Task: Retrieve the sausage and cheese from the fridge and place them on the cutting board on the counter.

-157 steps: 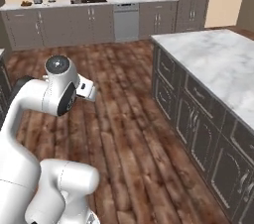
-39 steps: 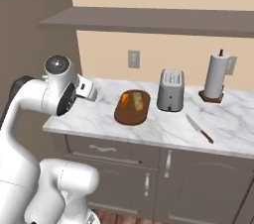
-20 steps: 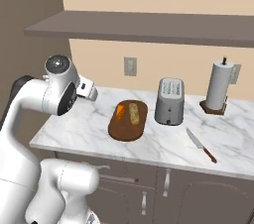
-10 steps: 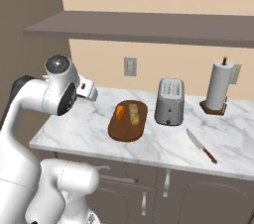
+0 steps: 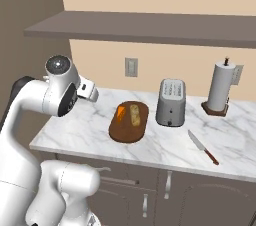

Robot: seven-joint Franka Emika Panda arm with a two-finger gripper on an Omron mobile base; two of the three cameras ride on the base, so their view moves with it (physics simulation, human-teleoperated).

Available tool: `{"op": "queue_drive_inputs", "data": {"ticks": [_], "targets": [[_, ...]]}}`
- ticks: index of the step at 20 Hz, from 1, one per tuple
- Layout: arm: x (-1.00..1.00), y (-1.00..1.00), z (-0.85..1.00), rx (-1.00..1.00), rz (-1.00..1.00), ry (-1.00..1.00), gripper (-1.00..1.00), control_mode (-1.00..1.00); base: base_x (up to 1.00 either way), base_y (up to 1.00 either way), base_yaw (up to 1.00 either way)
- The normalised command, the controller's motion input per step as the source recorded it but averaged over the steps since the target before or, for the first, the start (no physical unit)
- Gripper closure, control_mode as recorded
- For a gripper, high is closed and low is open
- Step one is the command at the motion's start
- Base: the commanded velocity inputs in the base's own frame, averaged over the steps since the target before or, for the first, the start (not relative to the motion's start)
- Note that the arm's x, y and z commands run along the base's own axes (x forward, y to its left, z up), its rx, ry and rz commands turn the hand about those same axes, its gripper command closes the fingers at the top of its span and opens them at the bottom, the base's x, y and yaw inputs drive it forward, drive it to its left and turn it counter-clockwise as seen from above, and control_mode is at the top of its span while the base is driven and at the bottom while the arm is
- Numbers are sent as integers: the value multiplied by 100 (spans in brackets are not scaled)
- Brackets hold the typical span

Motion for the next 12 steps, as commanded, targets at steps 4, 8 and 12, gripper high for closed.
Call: {"op": "queue_drive_inputs", "data": {"ticks": [4, 8, 12], "targets": [[0, 0, 0, 0, 0, 0, 100, -100, 0, 0, 0], [0, 0, 0, 0, 0, 0, 100, -100, 0, 0, 0], [0, 0, 0, 0, 0, 0, 100, -100, 0, 0, 0]]}}
